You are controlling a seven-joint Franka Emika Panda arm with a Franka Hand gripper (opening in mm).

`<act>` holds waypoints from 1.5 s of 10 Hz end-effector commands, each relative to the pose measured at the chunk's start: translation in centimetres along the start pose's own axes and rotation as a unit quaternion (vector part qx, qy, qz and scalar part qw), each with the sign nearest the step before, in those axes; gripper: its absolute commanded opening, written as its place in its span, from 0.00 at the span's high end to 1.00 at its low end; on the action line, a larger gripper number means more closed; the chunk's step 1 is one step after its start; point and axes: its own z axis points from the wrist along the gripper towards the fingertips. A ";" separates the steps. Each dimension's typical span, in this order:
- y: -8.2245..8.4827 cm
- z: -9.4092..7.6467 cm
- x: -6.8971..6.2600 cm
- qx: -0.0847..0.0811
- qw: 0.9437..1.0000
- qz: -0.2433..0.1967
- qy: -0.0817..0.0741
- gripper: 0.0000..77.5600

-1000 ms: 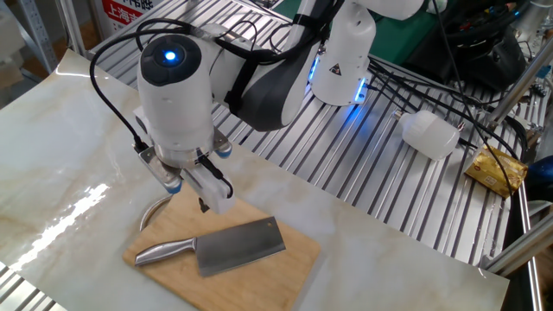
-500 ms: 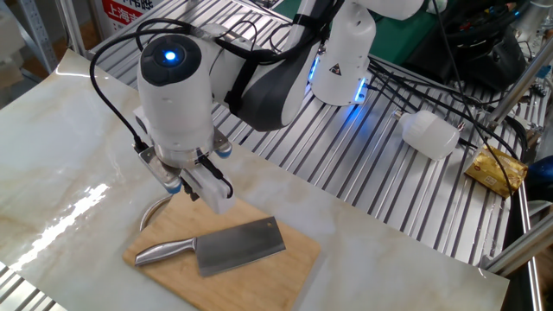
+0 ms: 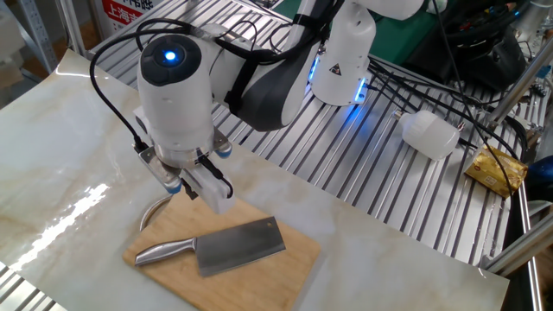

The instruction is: Put the knife on the cutting board

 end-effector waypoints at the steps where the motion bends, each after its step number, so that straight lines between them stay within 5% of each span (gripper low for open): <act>1: 0.0 0.8 0.8 -0.030 0.998 -0.047 0.003 0.99; 8: 0.1 0.8 0.8 -0.029 0.998 -0.048 -0.002 0.99; 12: -1.4 -1.1 1.4 -0.028 0.998 -0.051 -0.009 0.99; 15: -1.4 -1.0 0.9 -0.022 0.998 -0.059 -0.008 0.99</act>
